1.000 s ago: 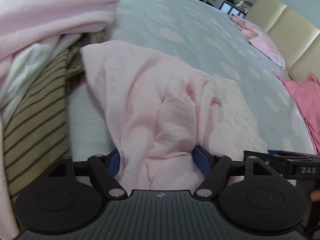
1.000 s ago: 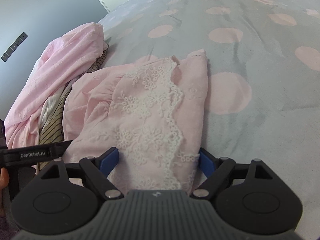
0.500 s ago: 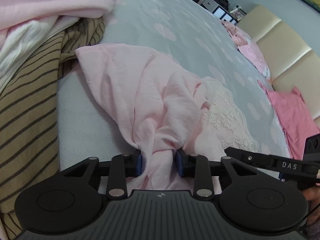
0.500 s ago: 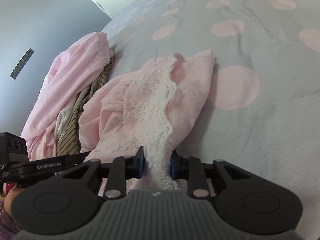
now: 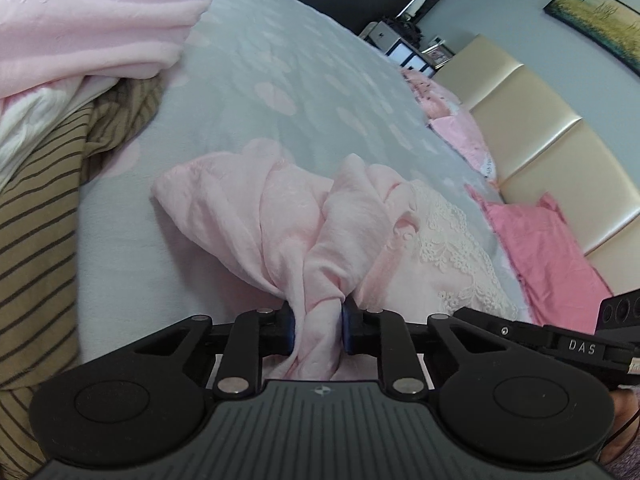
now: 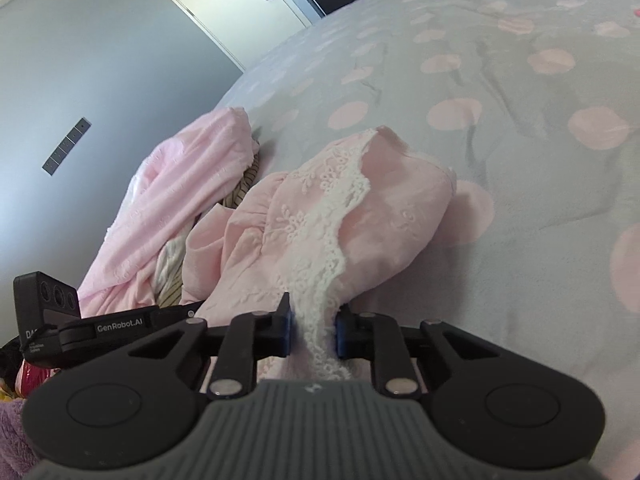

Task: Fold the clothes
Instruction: 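Carry the folded shirt with both grippers toward the pink pillows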

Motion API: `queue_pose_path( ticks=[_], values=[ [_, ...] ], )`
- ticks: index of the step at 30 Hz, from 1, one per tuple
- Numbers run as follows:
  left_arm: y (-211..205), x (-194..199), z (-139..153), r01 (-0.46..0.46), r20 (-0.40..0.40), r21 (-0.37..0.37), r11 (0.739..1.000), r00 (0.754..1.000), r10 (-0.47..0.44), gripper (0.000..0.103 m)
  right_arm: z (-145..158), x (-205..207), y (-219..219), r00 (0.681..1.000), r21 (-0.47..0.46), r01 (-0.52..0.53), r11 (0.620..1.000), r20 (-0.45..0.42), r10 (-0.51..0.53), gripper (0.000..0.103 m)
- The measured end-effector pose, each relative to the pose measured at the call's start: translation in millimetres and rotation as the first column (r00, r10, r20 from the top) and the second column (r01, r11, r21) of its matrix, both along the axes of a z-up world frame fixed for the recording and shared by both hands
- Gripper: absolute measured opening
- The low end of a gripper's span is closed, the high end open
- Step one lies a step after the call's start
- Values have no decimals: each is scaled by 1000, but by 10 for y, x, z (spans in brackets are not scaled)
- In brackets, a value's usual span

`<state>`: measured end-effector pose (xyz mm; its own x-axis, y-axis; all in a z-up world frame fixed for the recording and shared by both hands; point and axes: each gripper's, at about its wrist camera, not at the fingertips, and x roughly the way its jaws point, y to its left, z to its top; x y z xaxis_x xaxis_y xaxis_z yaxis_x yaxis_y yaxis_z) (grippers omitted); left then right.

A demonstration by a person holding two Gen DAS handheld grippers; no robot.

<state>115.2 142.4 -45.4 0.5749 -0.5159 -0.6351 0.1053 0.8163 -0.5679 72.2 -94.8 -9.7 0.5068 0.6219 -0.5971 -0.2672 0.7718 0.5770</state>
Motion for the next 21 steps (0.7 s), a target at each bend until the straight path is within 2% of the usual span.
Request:
queue_pose_path(
  ticks=[7, 12, 15, 21],
  values=[
    [-384, 110, 299, 80, 62, -34, 996, 995, -78, 16, 203, -265, -425, 994, 52, 103, 993, 43, -105, 21],
    [-841, 287, 603, 187, 96, 25, 982, 977, -188, 16, 384, -416, -740, 975, 61, 194, 979, 95, -199, 20],
    [-1224, 443, 805, 264, 119, 85, 961, 955, -272, 16, 475, -485, -989, 955, 69, 269, 961, 113, -275, 20],
    [-2107, 713, 1021, 405, 135, 209, 890, 889, -437, 15, 559, -467, -1500, 906, 74, 407, 911, 95, -412, 20]
  ],
)
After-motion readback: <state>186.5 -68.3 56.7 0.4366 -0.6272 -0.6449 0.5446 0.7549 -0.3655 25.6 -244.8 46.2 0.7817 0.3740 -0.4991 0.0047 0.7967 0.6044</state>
